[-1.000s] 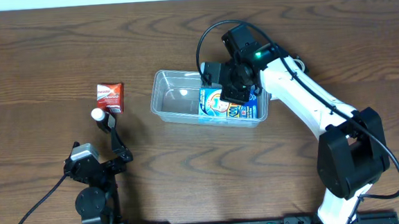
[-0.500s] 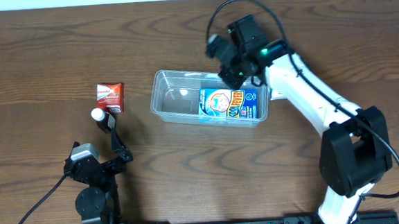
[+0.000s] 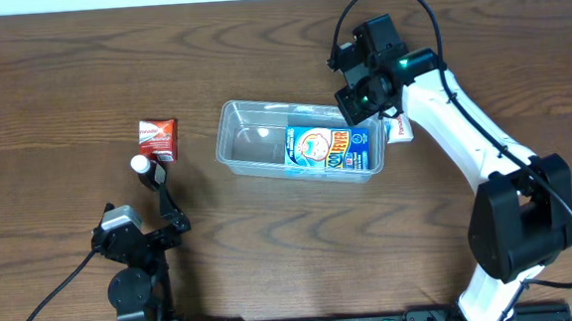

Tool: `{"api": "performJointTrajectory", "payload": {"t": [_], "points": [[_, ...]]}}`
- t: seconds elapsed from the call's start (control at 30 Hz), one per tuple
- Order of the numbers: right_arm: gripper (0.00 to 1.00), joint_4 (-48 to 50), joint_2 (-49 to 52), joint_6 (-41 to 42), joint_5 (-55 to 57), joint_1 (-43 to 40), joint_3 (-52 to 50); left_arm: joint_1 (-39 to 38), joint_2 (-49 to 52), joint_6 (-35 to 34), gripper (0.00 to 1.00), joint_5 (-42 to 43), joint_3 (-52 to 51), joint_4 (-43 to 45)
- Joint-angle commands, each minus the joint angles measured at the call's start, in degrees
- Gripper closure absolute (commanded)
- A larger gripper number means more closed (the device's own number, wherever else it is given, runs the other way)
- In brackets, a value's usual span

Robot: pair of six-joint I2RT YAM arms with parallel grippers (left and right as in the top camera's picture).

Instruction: Pack container

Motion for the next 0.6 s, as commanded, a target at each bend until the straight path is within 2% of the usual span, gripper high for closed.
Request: {"api": "performJointTrajectory", "payload": {"t": [0.0,0.17,0.3,0.57], "points": [[0.99,0.0,-2.4,0.1,-0.5,-0.4,0.8,-0.2,-0.3,1.0,0.02,-0.7,-1.1,-2.3],[0.99,1.7,-2.4,0.1,-0.8,-0.1,0.8,-0.2,-0.3,1.0,0.02,-0.7,-1.1,-2.3],[0.99,10.2,-2.3,1.4,-1.7,0.2,0.7,-0.2,-0.3,1.0,0.02,-0.7,-1.1,-2.3],[0.99,30.3,0.9,14.7,-1.6,5.3,0.7,-0.2,-0.3,1.0,0.02,-0.7,-1.1,-2.3]]}}
